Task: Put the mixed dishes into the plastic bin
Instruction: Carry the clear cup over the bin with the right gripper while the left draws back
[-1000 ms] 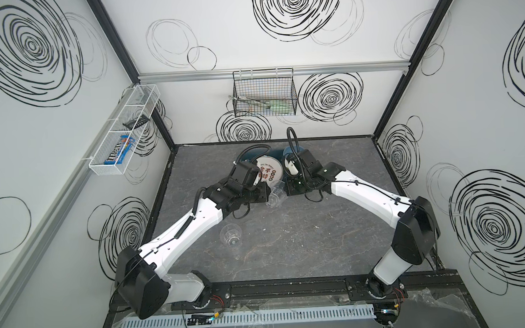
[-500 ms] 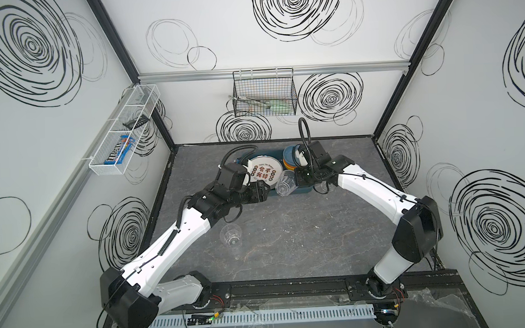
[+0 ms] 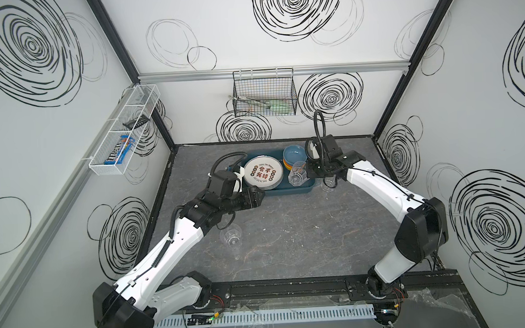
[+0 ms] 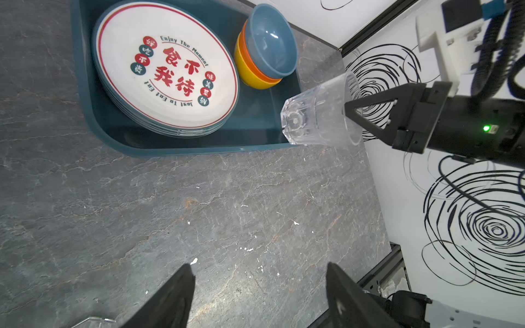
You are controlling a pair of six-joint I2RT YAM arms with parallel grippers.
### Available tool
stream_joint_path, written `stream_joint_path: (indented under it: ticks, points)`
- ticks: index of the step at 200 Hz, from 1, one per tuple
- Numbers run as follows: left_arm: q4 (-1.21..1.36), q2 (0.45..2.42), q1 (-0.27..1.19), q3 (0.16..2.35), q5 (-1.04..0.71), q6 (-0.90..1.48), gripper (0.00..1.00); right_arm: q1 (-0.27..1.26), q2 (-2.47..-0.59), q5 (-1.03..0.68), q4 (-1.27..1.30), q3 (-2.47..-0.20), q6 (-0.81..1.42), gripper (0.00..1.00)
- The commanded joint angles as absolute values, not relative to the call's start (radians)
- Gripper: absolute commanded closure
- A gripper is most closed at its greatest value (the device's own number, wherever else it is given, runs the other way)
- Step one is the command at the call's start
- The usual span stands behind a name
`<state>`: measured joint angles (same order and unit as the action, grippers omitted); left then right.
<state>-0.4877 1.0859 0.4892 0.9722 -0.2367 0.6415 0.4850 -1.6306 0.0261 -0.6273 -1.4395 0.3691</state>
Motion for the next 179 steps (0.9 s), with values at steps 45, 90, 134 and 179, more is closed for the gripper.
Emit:
stream_joint_path:
  ticks: [45,90,134,179]
  points:
    - [-0.437,1.052,0.453,0.924,-0.284,0.655,0.22,0.448,-1.691,0.079,-0.597,-1.506,0.368,0.99]
    - [-0.437,1.043,0.444,0.909,-0.289,0.657,0.21,0.430,-1.747,0.104,-0.603,-1.533,0.370,0.99]
    - [-0.437,1.040,0.435,0.896,-0.294,0.658,0.20,0.416,-1.819,0.092,-0.636,-1.578,0.375,0.99]
    - [-0.436,1.033,0.423,0.882,-0.300,0.660,0.20,0.414,-1.888,0.085,-0.681,-1.617,0.411,0.99]
